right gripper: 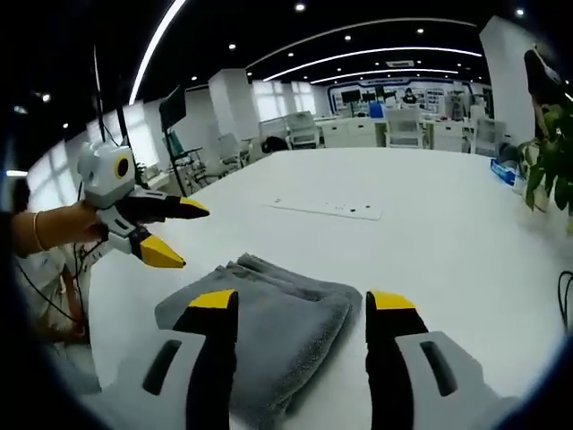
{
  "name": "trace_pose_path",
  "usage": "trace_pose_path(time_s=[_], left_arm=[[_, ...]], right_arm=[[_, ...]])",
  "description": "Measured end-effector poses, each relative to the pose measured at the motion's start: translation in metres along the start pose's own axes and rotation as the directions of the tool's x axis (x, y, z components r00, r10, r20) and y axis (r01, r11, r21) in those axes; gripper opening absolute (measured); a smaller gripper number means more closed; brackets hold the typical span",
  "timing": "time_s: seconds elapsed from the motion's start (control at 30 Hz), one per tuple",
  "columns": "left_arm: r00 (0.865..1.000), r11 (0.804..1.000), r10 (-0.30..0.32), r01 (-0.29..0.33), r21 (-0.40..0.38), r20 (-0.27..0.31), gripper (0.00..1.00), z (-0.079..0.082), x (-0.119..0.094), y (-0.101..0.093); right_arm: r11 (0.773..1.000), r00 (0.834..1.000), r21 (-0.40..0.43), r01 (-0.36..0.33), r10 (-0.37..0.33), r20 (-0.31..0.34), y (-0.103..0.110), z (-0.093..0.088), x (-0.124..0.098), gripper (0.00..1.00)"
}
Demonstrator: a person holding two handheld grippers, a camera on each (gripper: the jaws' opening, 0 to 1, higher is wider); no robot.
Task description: Fold the towel on the table until its edges align and the towel forms a compact rectangular stack.
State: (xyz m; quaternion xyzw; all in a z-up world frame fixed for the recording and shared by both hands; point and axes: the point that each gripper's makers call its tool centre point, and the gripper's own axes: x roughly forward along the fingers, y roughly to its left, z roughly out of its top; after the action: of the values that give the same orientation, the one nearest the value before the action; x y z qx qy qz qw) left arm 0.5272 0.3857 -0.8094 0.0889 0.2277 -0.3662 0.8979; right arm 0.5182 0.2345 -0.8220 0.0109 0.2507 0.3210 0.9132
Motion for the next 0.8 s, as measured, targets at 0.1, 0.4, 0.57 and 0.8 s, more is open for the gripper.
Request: trace_pose_path(time_s=[0.1,0.4,0.57,0.8], left_arm=[[1.0,1.0,-0.003,0.003,0.003,0.015,0.75,0.003,-0.009,-0.009],[0.999,0.999,-0.03,0.029,0.02,0.041,0.81,0.001,-0.036,-0.046],[0.998,0.999,0.011,-0.014,0.053,0.054,0.77,-0.002,-0.053,-0.056],[0.996,0.999,0.008,-0.011,0.035,0.085,0.79,-0.005,-0.074,-0.075]], right_arm=[[1.0,1.0,-0.025,0.003,-0.003,0.004,0.006,0.0,-0.013,0.65],[0.998,1.0,-0.066,-0.004,0.005,0.003,0.025,-0.011,-0.052,0.68],[0.999,1.0,-0.051,0.003,-0.003,-0.002,0.036,-0.027,-0.074,0.69],[0.999,1.0,-0.049,0.02,-0.021,-0.011,0.051,-0.045,-0.095,0.7]])
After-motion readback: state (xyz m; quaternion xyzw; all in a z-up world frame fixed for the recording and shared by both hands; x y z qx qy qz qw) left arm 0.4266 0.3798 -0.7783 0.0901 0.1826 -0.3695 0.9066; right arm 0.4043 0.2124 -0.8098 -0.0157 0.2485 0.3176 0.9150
